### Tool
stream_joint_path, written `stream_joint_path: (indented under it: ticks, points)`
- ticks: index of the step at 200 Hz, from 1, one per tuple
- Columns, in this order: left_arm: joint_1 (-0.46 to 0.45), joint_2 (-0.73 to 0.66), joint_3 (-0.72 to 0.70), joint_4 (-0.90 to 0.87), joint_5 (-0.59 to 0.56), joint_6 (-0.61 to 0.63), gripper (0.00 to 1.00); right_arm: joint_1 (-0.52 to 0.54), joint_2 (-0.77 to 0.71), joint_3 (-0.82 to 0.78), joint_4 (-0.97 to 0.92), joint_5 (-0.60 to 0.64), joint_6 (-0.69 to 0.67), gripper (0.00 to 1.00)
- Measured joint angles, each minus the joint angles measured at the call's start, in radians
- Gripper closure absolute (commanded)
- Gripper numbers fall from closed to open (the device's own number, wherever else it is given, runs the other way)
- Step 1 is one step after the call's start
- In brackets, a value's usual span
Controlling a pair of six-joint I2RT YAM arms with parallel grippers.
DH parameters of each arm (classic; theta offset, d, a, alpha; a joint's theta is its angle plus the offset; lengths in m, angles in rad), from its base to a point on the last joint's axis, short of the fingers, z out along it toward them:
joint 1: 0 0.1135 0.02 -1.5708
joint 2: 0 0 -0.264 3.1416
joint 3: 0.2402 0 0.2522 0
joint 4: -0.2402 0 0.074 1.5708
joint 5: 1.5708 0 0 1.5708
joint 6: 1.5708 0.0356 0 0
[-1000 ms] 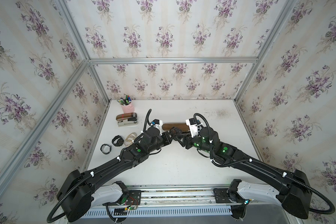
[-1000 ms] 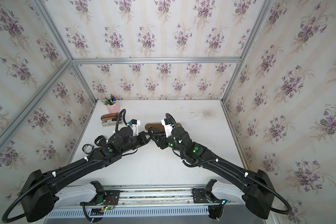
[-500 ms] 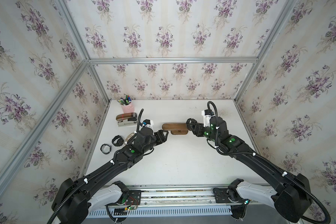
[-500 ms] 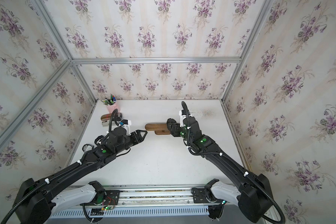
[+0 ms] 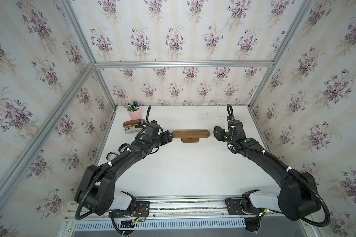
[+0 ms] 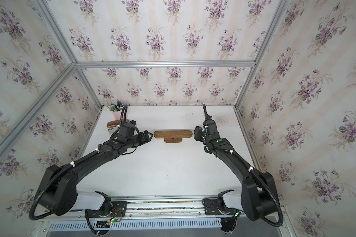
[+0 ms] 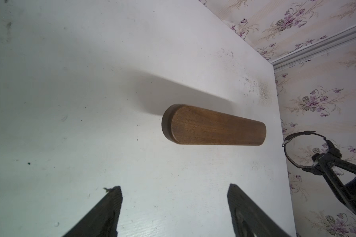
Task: Place watch on stand
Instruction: Place the watch on the stand.
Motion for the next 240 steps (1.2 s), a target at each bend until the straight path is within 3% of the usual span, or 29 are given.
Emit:
stream_joint_path:
  ticks: [108, 180, 240]
  points:
    - [0.007, 0.3, 0.197, 0.023, 0.118, 0.08, 0.21, -0.017, 0.229, 0.09, 0.05, -0.016, -0.014, 0.66]
    - [-0.006, 0.376, 0.26, 0.031, 0.213, 0.123, 0.36, 0.008, 0.279, 0.119, 0.05, -0.058, -0.025, 0.66]
    - [-0.02, 0.381, 0.273, 0.023, 0.229, 0.137, 0.37, 0.044, 0.293, 0.145, 0.037, -0.034, -0.033, 0.65]
